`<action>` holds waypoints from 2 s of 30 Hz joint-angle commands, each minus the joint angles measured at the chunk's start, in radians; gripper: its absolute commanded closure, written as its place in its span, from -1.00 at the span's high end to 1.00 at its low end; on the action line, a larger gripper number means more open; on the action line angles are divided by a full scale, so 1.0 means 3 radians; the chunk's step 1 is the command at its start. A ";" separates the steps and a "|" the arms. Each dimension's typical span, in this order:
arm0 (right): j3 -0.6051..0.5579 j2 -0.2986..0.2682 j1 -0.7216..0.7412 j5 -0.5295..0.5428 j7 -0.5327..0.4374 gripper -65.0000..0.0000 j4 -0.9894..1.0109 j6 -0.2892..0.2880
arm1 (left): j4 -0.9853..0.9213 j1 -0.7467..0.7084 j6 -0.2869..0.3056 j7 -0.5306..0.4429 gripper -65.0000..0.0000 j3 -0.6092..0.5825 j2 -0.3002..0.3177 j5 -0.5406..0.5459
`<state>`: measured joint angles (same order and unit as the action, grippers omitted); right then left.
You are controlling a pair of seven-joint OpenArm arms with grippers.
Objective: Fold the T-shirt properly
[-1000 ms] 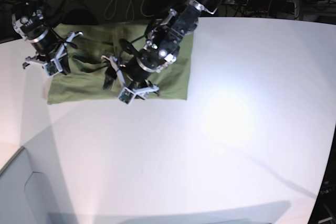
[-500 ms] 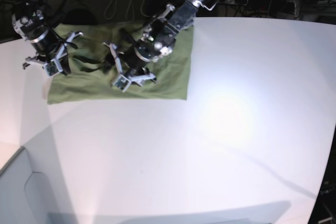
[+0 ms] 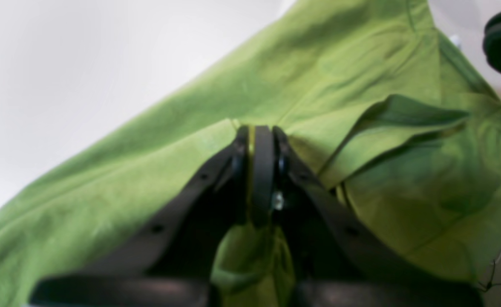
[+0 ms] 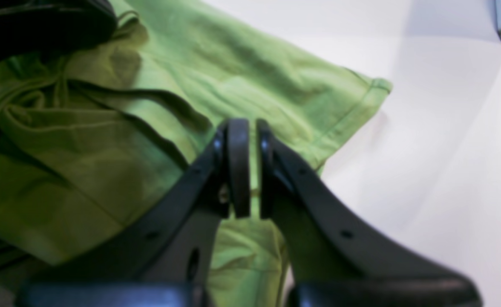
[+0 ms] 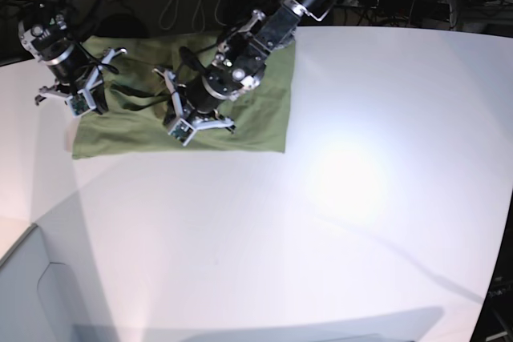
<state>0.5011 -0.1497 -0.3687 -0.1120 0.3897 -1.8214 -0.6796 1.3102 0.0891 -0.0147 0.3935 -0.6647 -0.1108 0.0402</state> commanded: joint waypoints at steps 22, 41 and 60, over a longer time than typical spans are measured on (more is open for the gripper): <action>0.0030 -0.0087 -0.0011 0.0048 -0.0074 -1.00 -0.0064 -0.0062 | 0.0284 0.0248 0.0016 -0.0082 -1.00 0.0014 -0.0104 0.0012; 0.0030 -0.0092 0.0019 0.0048 -0.0069 -0.99 -0.0074 -0.0062 | 0.0591 0.0212 0.0016 -0.0071 -0.07 0.0009 -0.0078 0.0027; 0.0460 0.0026 0.0367 0.0059 0.0576 0.44 0.0044 -0.0062 | 0.0786 -0.0315 0.0041 -0.0066 -0.06 0.1267 0.0336 0.0032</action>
<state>0.6346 -0.1326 -0.2581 -0.1043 0.5785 -1.7996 -0.6796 1.5295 -0.0124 -0.0101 0.3935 -0.2844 -0.0032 0.0444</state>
